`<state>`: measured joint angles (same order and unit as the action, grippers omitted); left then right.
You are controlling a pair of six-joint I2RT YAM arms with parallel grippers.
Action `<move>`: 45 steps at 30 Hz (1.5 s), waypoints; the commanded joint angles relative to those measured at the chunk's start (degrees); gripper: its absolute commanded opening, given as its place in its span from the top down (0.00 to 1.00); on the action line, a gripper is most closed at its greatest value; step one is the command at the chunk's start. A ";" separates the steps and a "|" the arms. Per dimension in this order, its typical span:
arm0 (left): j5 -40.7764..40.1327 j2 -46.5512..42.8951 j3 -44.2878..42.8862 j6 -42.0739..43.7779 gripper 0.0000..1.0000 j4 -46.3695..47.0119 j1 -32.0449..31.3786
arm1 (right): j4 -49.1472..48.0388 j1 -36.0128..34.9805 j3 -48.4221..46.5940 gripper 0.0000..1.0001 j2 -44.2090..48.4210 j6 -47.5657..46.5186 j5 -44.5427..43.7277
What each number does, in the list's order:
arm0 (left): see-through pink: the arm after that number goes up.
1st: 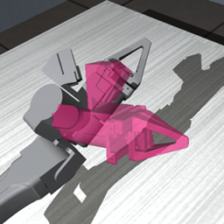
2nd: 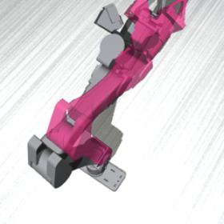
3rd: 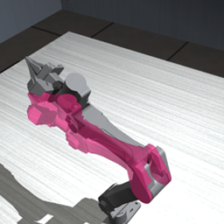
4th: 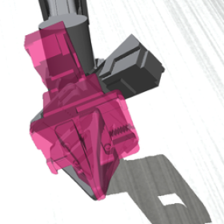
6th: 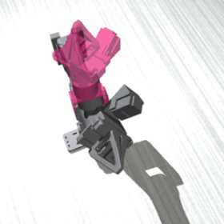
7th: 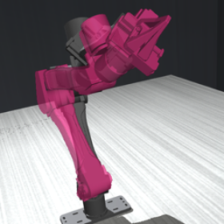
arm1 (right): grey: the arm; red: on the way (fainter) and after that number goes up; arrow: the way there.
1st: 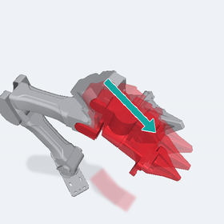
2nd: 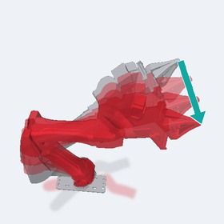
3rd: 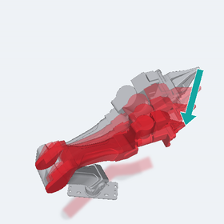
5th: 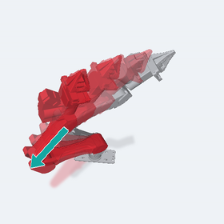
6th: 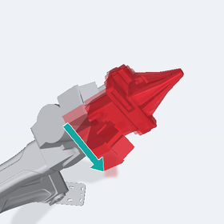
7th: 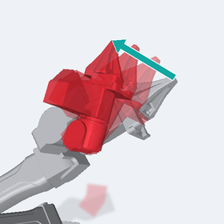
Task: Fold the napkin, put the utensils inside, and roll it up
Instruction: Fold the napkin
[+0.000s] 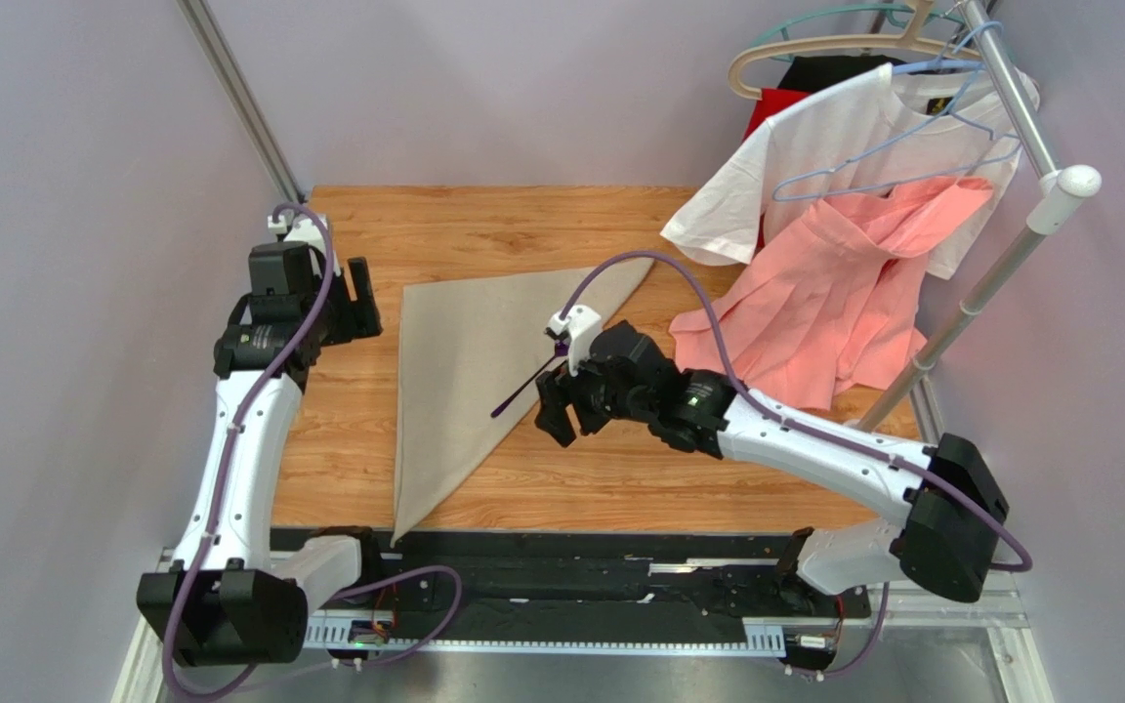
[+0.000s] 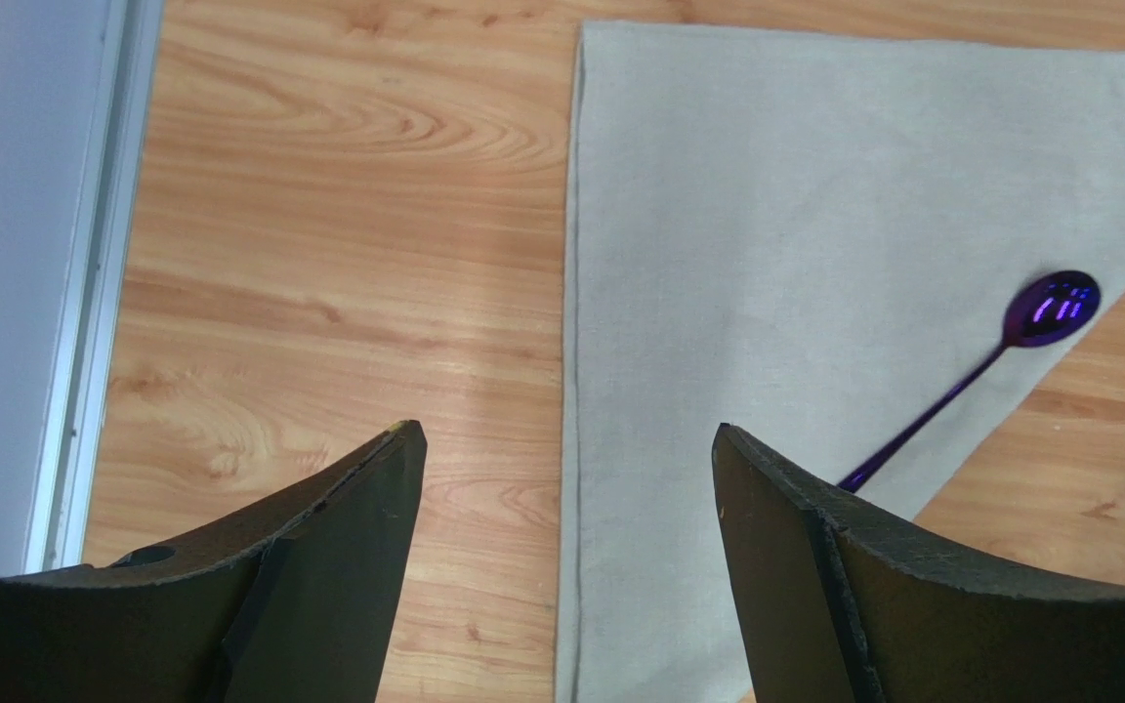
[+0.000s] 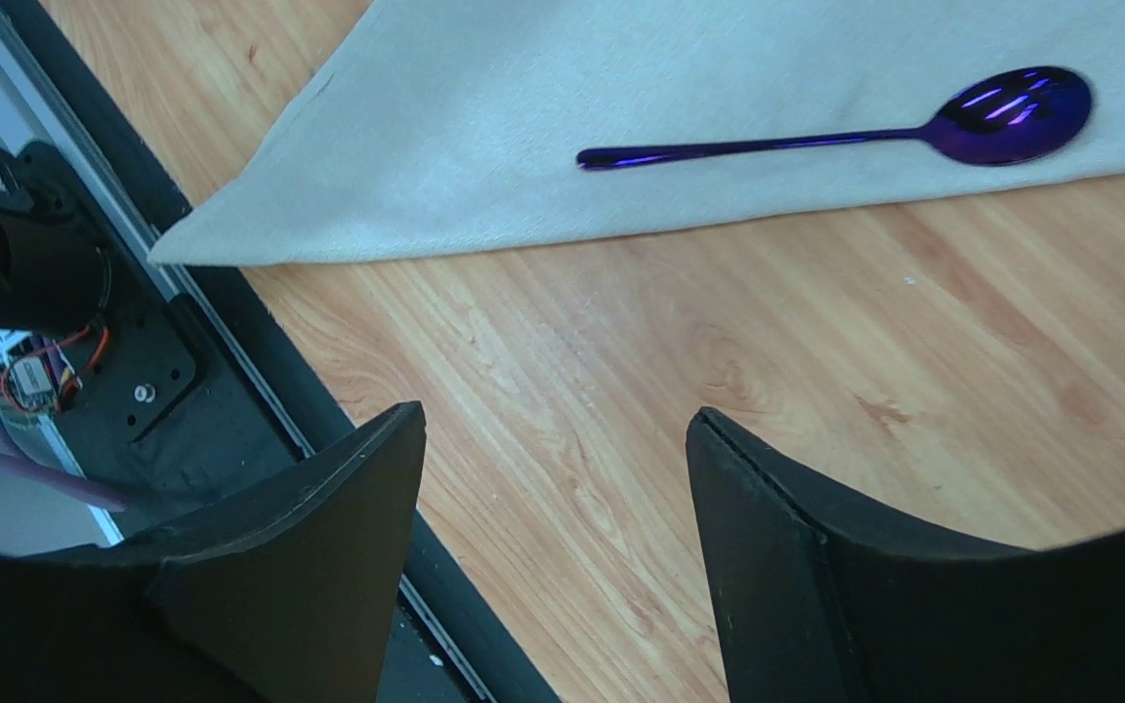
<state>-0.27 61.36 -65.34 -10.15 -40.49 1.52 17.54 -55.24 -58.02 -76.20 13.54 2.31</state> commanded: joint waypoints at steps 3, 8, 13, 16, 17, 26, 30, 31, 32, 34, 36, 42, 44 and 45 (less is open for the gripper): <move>1.94 -0.01 0.57 -0.92 0.20 2.25 1.29 | -5.50 -1.71 -4.10 0.30 -5.70 -2.11 -5.55; 3.00 -0.02 1.27 -0.83 0.20 2.08 1.21 | -5.41 0.92 -9.91 0.30 -15.61 -3.79 -3.45; 4.40 0.42 1.36 -1.18 0.20 2.08 1.21 | -3.48 3.83 -16.06 0.31 -22.31 0.00 -3.18; 4.06 0.51 1.27 -1.27 0.20 2.00 1.21 | -5.58 1.91 -16.25 0.32 -23.29 -3.25 3.66; 3.70 0.69 1.18 -1.10 0.20 1.99 1.21 | -6.37 0.94 -14.86 0.32 -23.29 -5.52 6.28; 2.97 0.69 0.74 -3.02 0.19 1.29 9.26 | -24.82 -9.88 -1.93 0.28 -19.95 -12.22 13.05; 10.99 -0.63 1.97 -5.49 0.20 3.57 22.28 | -29.30 -14.17 -1.13 0.28 -22.14 -15.10 12.73; 11.17 -0.89 1.97 -5.40 0.20 3.75 22.56 | -30.27 -15.15 -0.61 0.29 -22.49 -17.04 11.77; 11.08 -1.07 2.15 -5.23 0.20 3.93 22.65 | -31.15 -16.29 -0.43 0.29 -23.02 -18.27 9.49; 11.87 -0.63 2.32 -5.14 0.20 3.84 22.74 | -34.40 -19.63 0.27 0.30 -23.81 -21.86 5.27; 13.18 -0.19 2.24 -5.14 0.20 3.75 22.74 | -38.17 -21.65 0.10 0.30 -26.09 -23.29 -0.88; 12.94 -2.47 2.94 -4.52 0.20 4.19 22.65 | -40.99 -23.41 -3.33 0.32 -31.37 -27.86 -2.22; 12.66 -3.00 3.03 -4.44 0.20 4.37 22.74 | -41.88 -24.12 -3.41 0.32 -32.16 -29.18 -2.22; 13.19 -2.92 2.94 -4.44 0.20 4.45 22.65 | -41.97 -24.99 -4.20 0.32 -32.86 -30.32 -2.22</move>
<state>11.77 60.58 -62.39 -14.09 -37.89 24.08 -17.65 -78.76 -59.22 -107.74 -11.20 2.79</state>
